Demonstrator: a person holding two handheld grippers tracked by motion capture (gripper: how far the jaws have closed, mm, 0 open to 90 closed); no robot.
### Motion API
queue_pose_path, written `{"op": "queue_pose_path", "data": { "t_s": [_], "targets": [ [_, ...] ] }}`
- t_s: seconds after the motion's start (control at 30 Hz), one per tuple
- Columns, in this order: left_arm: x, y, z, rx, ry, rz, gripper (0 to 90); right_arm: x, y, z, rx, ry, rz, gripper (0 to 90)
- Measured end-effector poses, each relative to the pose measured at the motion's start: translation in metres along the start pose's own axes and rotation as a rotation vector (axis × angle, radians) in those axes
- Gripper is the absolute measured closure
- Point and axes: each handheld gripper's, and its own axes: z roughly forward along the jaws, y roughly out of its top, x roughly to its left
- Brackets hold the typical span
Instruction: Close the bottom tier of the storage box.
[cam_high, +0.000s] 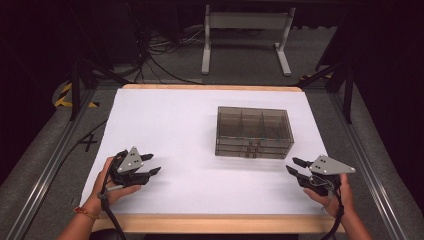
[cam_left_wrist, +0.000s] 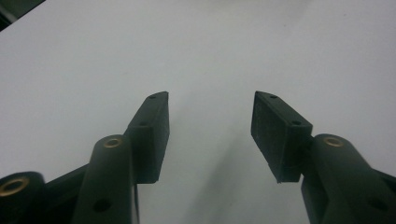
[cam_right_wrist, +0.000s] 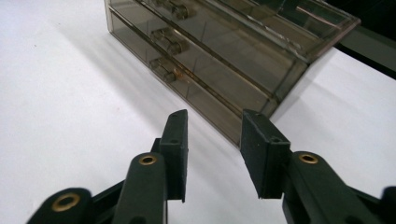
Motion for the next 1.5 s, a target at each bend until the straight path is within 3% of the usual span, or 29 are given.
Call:
{"op": "queue_pose_path", "data": {
  "t_s": [0.07, 0.2, 0.33, 0.43, 0.53, 0.63, 0.73, 0.87, 0.93, 1.0, 1.1, 1.5],
  "targets": [
    [0.001, -0.005, -0.001, 0.012, 0.012, -0.009, 40.0, -0.002, -0.009, -0.002, -0.013, -0.017, 0.012, 57.9],
    [0.003, -0.014, -0.002, -0.011, 0.037, -0.055, 27.3, -0.006, -0.020, -0.006, -0.035, -0.043, 0.049, 52.7],
    [0.005, -0.028, -0.002, -0.039, 0.059, -0.131, 18.1, -0.013, -0.034, -0.010, -0.072, -0.103, 0.118, 37.6],
    [0.009, -0.040, -0.004, -0.082, 0.072, -0.237, 11.2, -0.020, -0.042, -0.008, -0.088, -0.126, 0.190, 26.3],
    [0.011, -0.044, -0.009, -0.143, 0.088, -0.272, 10.3, -0.024, -0.050, -0.002, -0.086, -0.203, 0.238, 17.3],
    [0.011, -0.044, -0.009, -0.139, 0.084, -0.271, 8.9, -0.030, -0.056, 0.006, -0.049, -0.225, 0.293, 14.7],
    [0.010, -0.043, -0.008, -0.130, 0.100, -0.275, 8.1, -0.029, -0.057, 0.005, -0.057, -0.242, 0.297, 13.6],
    [0.010, -0.043, -0.008, -0.131, 0.125, -0.289, 8.2, -0.032, -0.057, 0.007, -0.041, -0.220, 0.314, 12.6],
    [0.009, -0.043, -0.008, -0.132, 0.130, -0.284, 13.5, -0.033, -0.057, 0.007, -0.037, -0.220, 0.328, 12.4],
    [0.007, -0.044, -0.009, -0.140, 0.140, -0.272, 12.7, -0.034, -0.058, 0.007, -0.040, -0.217, 0.337, 12.5],
    [0.009, -0.045, -0.010, -0.157, 0.140, -0.303, 10.9, -0.034, -0.057, 0.008, -0.025, -0.222, 0.340, 12.1],
    [0.009, -0.044, -0.009, -0.149, 0.141, -0.297, 10.3, -0.036, -0.058, 0.007, -0.030, -0.221, 0.364, 11.3]
  ]
}}
